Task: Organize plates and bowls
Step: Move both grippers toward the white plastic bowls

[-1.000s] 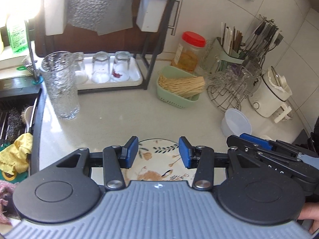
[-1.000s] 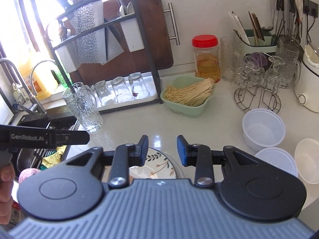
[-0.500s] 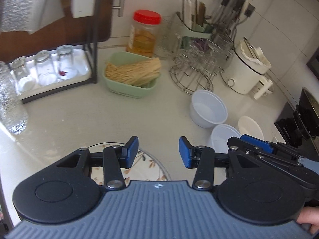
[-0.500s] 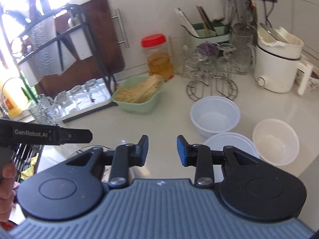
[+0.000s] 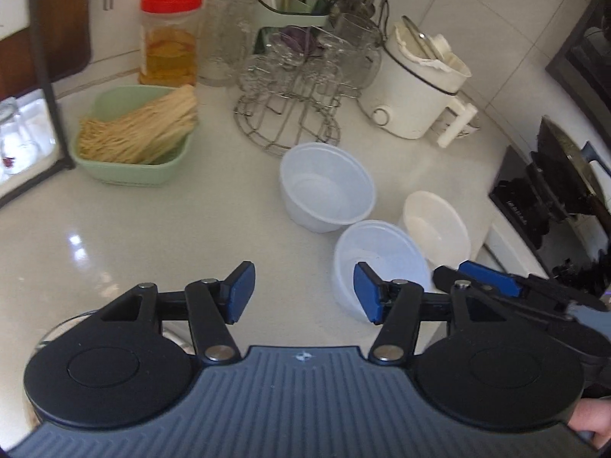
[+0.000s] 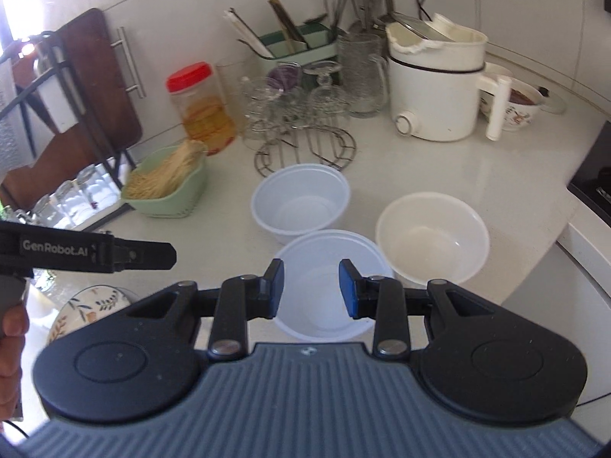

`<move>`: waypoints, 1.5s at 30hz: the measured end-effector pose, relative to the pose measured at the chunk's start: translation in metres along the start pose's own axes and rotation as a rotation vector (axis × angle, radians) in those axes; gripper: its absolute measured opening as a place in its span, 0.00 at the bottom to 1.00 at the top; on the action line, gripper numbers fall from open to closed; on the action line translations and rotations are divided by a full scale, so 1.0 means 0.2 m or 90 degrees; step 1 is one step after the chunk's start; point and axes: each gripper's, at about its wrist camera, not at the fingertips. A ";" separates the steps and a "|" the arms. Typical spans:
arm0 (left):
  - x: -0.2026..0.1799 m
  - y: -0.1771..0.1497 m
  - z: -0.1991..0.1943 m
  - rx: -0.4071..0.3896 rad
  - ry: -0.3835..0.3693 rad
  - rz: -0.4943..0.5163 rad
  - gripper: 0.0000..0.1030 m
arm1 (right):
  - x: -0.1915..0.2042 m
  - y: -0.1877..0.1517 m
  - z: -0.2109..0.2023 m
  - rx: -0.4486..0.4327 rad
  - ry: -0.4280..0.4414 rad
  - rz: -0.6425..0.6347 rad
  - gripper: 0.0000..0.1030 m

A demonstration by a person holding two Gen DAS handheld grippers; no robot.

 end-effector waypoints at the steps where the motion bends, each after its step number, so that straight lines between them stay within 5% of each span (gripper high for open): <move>1: -0.01 0.01 0.02 0.001 -0.008 -0.002 0.66 | -0.02 0.00 0.01 -0.002 0.000 0.013 0.59; 23: -0.08 0.07 0.50 0.112 0.015 -0.038 0.65 | -0.26 0.01 0.34 0.103 0.028 0.049 0.58; 26: -0.09 0.07 0.54 0.114 0.008 -0.059 0.65 | -0.26 0.02 0.36 0.110 0.023 0.036 0.52; 28: -0.11 0.07 0.57 0.111 0.005 -0.063 0.65 | -0.26 0.02 0.38 0.113 0.024 0.033 0.39; 31: -0.13 0.08 0.60 0.116 0.002 -0.063 0.55 | -0.27 0.02 0.42 0.127 0.018 0.030 0.31; 35: -0.14 0.08 0.61 0.116 -0.011 -0.055 0.39 | -0.26 0.03 0.46 0.143 0.034 0.018 0.27; 45: -0.12 0.07 0.49 0.103 0.011 -0.061 0.39 | -0.20 0.04 0.42 0.158 0.082 -0.020 0.25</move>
Point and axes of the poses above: each gripper's, at about its wrist camera, not at the fingertips, and z roughly the way its jaws point, x to its left, y to its top, and after that the axes turned 4 degrees about x, right-handed
